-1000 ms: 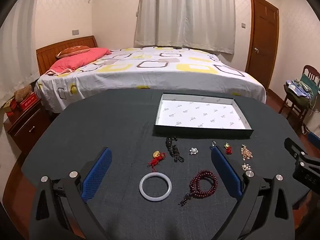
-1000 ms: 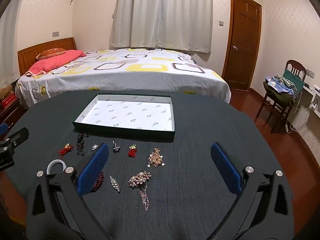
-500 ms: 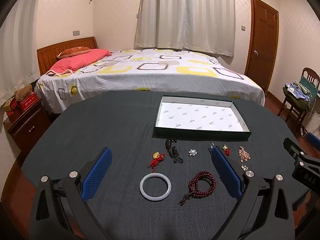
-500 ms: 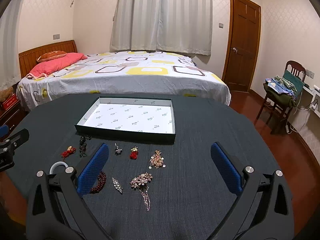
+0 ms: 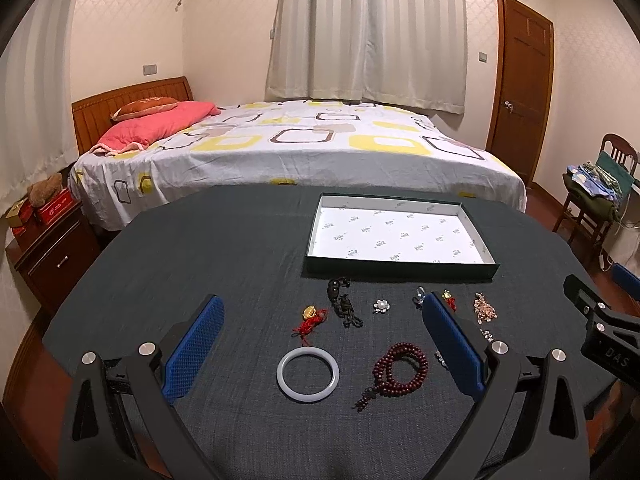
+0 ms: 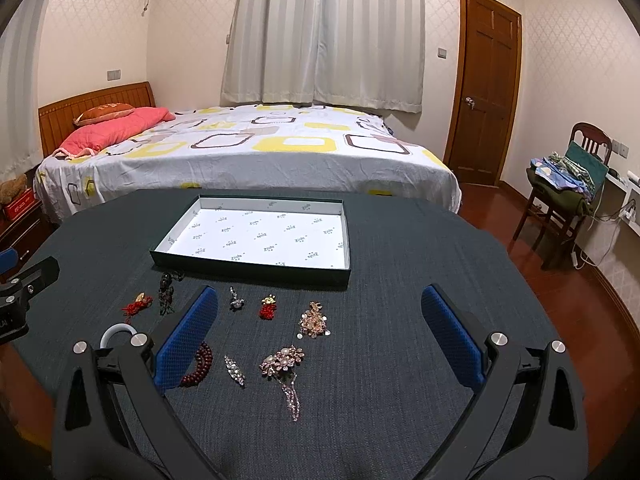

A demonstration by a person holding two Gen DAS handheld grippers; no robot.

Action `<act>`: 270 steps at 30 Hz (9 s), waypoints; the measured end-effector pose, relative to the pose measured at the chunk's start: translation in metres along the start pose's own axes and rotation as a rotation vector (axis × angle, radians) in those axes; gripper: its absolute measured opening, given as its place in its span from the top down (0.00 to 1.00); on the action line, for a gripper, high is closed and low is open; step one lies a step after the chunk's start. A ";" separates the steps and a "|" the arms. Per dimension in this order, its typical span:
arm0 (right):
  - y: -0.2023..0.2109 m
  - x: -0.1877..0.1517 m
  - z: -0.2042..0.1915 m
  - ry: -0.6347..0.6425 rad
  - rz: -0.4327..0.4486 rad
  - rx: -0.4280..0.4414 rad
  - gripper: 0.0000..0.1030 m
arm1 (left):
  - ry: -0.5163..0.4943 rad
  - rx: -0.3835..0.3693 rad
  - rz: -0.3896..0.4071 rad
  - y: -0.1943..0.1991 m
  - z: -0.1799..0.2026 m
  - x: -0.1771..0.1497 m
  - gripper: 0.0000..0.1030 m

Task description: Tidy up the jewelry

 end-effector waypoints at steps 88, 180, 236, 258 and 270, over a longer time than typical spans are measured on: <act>-0.110 -0.081 -0.009 -0.033 -0.233 0.091 0.04 | 0.104 -0.046 -0.306 -0.126 -0.044 -0.092 0.07; -0.103 -0.045 -0.025 -0.065 -0.187 0.296 0.84 | -0.041 -0.101 -0.185 -0.122 -0.009 -0.041 0.34; -0.266 0.033 -0.004 -0.092 -0.213 0.226 0.70 | -0.161 -0.185 -0.240 -0.283 0.077 0.052 0.27; -0.131 -0.032 -0.042 0.004 -0.149 0.265 0.70 | -0.065 -0.102 -0.105 -0.144 0.029 -0.011 0.27; -0.108 -0.092 -0.078 0.080 -0.208 0.330 0.71 | -0.014 -0.020 -0.161 -0.113 -0.015 -0.069 0.27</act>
Point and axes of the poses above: each gripper's, at about its wrist camera, not at the fingertips, and y roughly against the way its jaws point, z to its right, x to its top, the point moved 10 cm from there along -y, roughly the way its jaws point, and after that the axes turned 8 degrees about -z, right-handed, at the moved point
